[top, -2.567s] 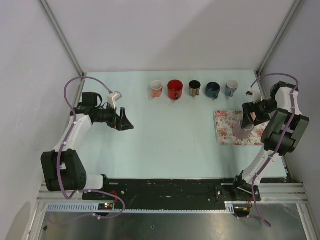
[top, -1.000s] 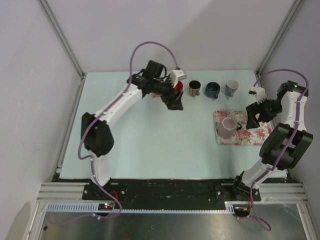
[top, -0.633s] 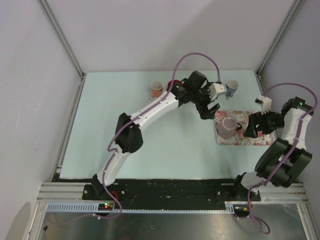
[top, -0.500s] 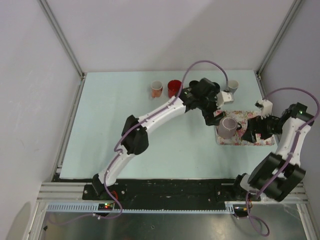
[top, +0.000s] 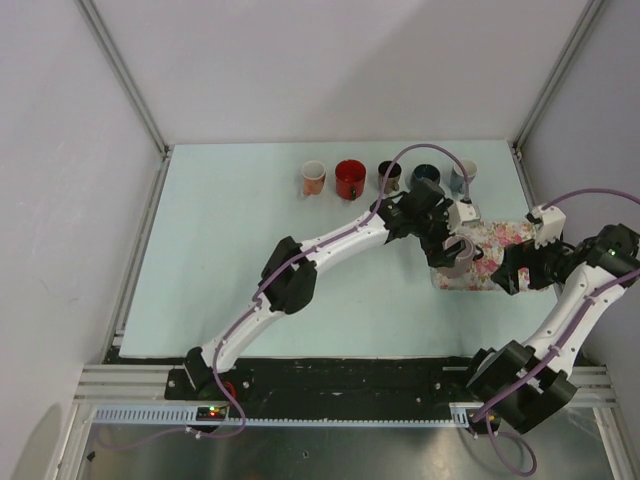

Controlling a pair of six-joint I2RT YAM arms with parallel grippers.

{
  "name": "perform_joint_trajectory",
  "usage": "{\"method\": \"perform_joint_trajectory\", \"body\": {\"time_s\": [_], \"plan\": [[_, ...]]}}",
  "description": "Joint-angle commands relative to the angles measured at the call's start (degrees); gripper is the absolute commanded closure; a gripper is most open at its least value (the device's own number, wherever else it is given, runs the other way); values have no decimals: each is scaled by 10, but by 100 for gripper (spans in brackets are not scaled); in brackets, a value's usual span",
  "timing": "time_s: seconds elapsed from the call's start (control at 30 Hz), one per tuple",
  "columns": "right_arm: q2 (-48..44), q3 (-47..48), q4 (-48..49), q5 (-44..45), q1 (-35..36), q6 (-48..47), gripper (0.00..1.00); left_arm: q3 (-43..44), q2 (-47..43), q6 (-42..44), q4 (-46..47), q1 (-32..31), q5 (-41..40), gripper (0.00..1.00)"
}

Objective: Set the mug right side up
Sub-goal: Turn over the cup on the tray.

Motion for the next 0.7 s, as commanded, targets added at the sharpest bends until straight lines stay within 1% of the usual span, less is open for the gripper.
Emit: {"method": "perform_joint_trajectory", "body": {"time_s": [0.0,0.2,0.67], "plan": [[33,-2,39,-3,-17,19,1,42,10,-46,65,-1,23,0],[55,-2,28,-21,-37,4,1,42,20,-57,73,-4,18,0],[30,-2,-8,-38,-45,-23,1,24,52,-137,90,-5,54,0]]}}
